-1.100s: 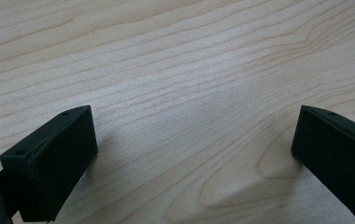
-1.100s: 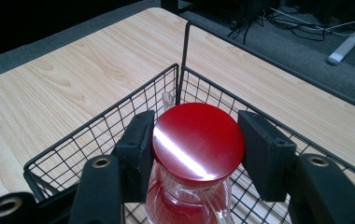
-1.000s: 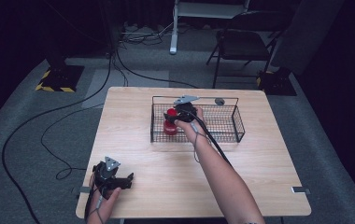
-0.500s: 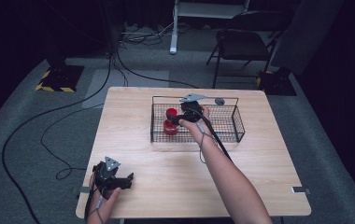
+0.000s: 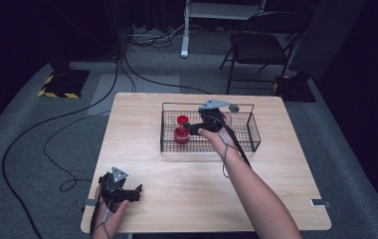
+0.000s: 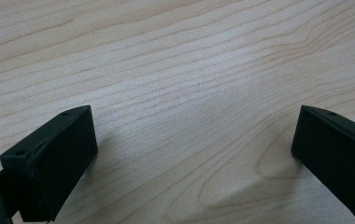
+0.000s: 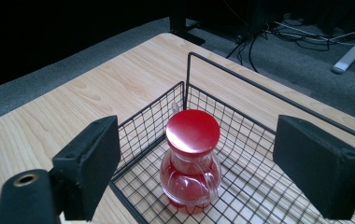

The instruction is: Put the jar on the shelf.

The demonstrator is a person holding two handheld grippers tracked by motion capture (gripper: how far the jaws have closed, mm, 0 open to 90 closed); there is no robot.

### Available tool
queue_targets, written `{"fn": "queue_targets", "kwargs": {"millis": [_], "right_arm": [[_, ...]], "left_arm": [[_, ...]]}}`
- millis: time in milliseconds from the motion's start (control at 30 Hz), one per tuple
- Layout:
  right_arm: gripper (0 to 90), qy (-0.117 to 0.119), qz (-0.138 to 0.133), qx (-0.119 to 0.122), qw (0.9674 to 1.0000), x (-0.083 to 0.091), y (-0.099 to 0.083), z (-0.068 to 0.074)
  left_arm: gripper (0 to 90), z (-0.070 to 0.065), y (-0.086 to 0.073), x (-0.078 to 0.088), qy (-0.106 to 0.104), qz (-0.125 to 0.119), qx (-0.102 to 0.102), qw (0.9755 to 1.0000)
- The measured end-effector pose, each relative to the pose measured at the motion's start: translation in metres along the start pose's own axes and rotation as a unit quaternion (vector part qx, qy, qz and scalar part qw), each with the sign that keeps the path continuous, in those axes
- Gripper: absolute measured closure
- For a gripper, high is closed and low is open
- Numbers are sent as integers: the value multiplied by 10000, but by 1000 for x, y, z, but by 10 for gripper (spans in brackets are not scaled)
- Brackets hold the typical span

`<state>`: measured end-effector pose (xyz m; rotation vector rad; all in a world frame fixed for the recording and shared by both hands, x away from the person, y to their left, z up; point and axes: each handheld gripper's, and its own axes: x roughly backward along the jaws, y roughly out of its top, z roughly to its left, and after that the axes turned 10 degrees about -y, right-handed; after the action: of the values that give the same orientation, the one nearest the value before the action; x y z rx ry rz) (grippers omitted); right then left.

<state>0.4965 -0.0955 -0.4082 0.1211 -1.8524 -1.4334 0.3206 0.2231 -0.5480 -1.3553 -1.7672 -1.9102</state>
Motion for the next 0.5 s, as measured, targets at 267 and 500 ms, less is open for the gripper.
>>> {"fn": "queue_targets", "kwargs": {"millis": [267,500], "right_arm": [[150,-23,-50,21,10000,20,-2,-7],[148,-44,-80,44,9999,36,-4,-13]], "left_arm": [[0,0,0,0,-11,1,-17,10000],[0,0,0,0,-10,4,-25,10000]]}}
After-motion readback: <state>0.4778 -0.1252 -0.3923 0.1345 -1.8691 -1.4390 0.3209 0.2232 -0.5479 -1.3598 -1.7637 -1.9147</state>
